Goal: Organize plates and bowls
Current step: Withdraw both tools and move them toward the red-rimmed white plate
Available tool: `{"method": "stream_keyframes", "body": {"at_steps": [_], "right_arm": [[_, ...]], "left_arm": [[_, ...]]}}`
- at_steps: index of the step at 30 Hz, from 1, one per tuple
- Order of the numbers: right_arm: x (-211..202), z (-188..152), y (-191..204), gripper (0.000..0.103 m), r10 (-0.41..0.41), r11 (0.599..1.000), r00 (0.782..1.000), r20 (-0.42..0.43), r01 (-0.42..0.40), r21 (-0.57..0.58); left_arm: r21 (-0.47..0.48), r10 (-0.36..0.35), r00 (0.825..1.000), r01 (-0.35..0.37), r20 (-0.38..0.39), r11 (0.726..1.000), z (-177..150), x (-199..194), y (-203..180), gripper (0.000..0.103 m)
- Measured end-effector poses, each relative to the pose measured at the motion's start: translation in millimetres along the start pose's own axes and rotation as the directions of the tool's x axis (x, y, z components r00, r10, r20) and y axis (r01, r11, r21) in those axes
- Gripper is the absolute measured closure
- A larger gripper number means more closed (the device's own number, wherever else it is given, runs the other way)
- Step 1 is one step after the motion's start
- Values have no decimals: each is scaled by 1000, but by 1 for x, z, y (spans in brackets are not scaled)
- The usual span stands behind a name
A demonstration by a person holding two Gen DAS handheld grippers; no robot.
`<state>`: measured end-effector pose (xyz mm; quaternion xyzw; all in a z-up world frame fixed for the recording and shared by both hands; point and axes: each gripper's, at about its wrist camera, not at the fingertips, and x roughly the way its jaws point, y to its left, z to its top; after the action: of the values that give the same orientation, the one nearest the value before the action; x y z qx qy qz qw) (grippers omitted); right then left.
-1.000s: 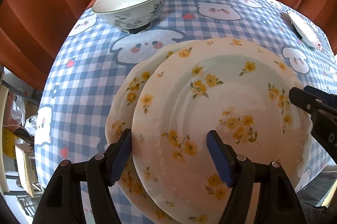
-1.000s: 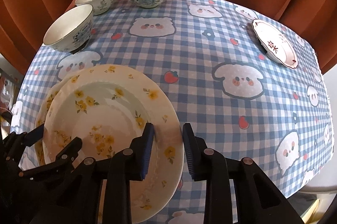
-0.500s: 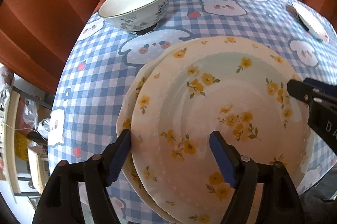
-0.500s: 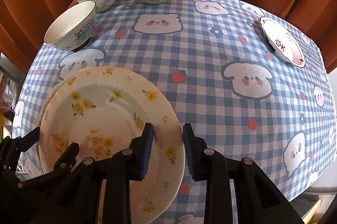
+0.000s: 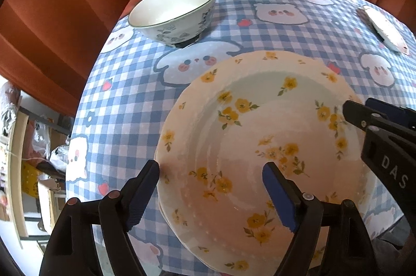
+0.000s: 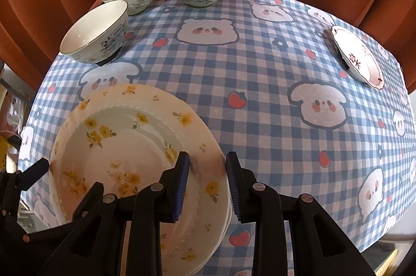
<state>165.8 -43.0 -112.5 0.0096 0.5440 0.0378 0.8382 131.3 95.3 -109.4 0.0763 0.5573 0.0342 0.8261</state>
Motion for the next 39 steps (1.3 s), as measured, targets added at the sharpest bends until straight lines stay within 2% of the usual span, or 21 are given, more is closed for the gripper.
{"method": "stream_keyframes", "body": {"at_steps": [5, 7, 9, 11, 18, 23, 28, 39], "right_arm": [[-11, -4, 5, 69, 3, 1000, 1000, 20, -3, -3], [-17, -6, 7, 66, 2, 1000, 1000, 29, -2, 1], [-24, -9, 9, 43, 2, 1000, 999, 43, -2, 16], [-33, -12, 8, 38, -9, 999, 998, 68, 6, 45], [-66, -13, -3, 37, -41, 994, 991, 126, 29, 101], [-87, -8, -25, 37, -94, 989, 978, 189, 71, 128], [-89, 1, -63, 37, -73, 990, 977, 201, 47, 133], [-85, 27, -150, 37, -50, 994, 979, 200, 29, 110]], "left_arm": [[15, -49, 998, 49, 46, 999, 2, -12, 3, 20], [24, -65, 996, 63, 67, 998, 2, -18, 5, 19], [31, -80, 993, 78, 87, 996, 3, -25, 7, 19], [34, -103, 989, 100, 108, 994, 5, -33, 8, 19], [91, -154, 971, 139, 181, 986, 17, -62, -7, 19], [112, -146, 959, 122, 243, 986, 29, -75, -29, 19], [92, -165, 955, 146, 247, 985, 45, -80, -60, 19], [43, -148, 958, 141, 247, 989, 81, -86, -144, 19]]}}
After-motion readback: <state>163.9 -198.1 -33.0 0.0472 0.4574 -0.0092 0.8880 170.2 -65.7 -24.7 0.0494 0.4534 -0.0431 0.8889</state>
